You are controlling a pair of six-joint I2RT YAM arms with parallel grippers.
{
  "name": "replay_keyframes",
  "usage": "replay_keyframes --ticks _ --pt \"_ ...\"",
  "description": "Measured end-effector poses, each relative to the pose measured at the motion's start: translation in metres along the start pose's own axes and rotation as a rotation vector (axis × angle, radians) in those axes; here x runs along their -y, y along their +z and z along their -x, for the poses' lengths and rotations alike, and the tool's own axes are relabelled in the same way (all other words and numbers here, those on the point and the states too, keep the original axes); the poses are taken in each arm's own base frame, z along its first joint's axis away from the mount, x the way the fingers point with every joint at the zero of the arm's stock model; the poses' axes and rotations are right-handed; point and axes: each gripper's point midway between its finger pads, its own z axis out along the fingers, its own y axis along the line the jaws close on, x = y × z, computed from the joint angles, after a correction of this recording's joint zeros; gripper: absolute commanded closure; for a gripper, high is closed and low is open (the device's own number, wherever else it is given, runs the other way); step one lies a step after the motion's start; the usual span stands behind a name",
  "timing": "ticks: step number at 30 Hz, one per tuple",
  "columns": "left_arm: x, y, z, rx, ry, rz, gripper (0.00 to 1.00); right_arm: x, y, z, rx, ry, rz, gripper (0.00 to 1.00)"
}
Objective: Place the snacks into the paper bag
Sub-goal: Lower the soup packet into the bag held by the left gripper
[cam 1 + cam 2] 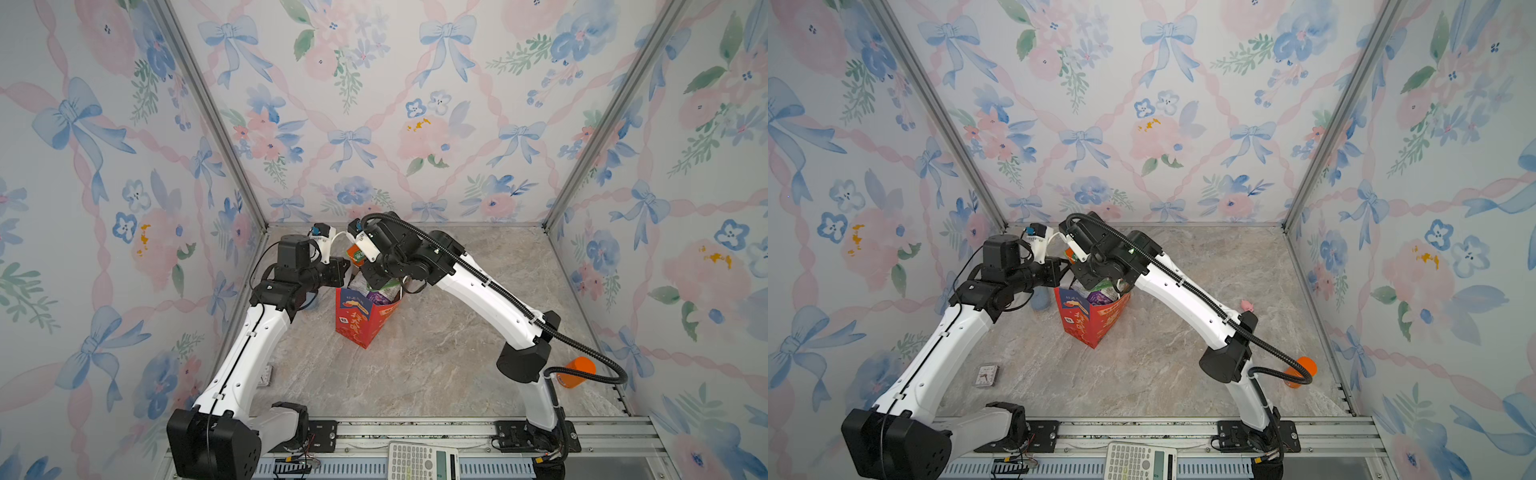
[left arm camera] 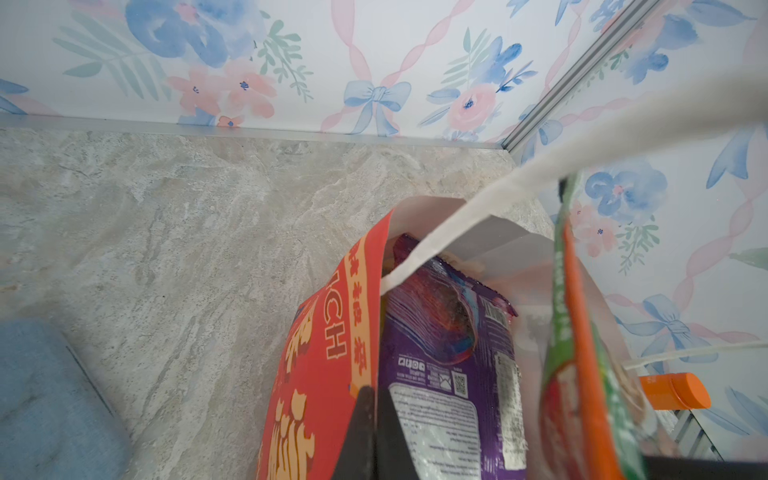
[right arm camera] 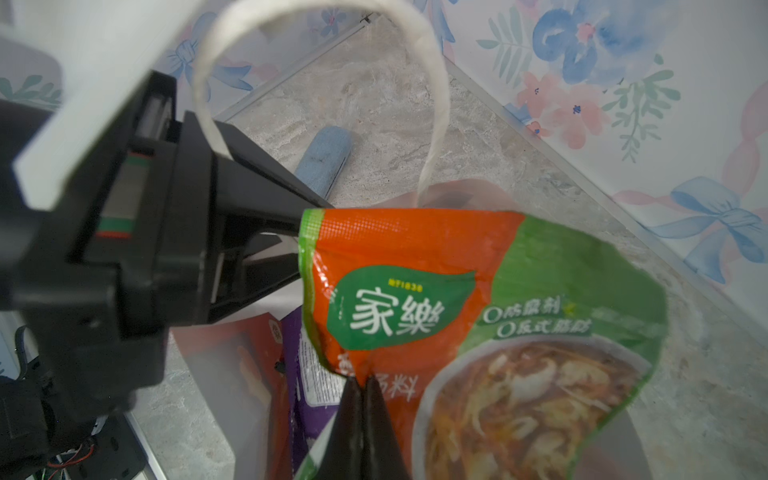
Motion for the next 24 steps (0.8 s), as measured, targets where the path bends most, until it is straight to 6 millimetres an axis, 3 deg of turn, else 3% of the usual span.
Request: replay_keyframes --ticks 6,12,19,24 --pt "-0.002 -0.001 0.0 0.001 -0.002 0.004 0.97 0.002 0.026 -0.013 -0.059 0.017 0.0 0.95" --pt "-0.002 -0.002 0.001 -0.003 -0.003 0.007 0.93 0.005 0.042 -0.026 -0.111 0.042 -0.005 0.81" --pt "0.002 -0.011 0.025 0.062 0.014 0.002 0.64 0.01 0.047 -0.027 -0.121 0.092 0.011 0.8" --pt "0.008 -0.02 0.038 0.105 0.032 -0.01 0.45 0.012 0.059 -0.032 -0.142 0.123 0.025 0.71"
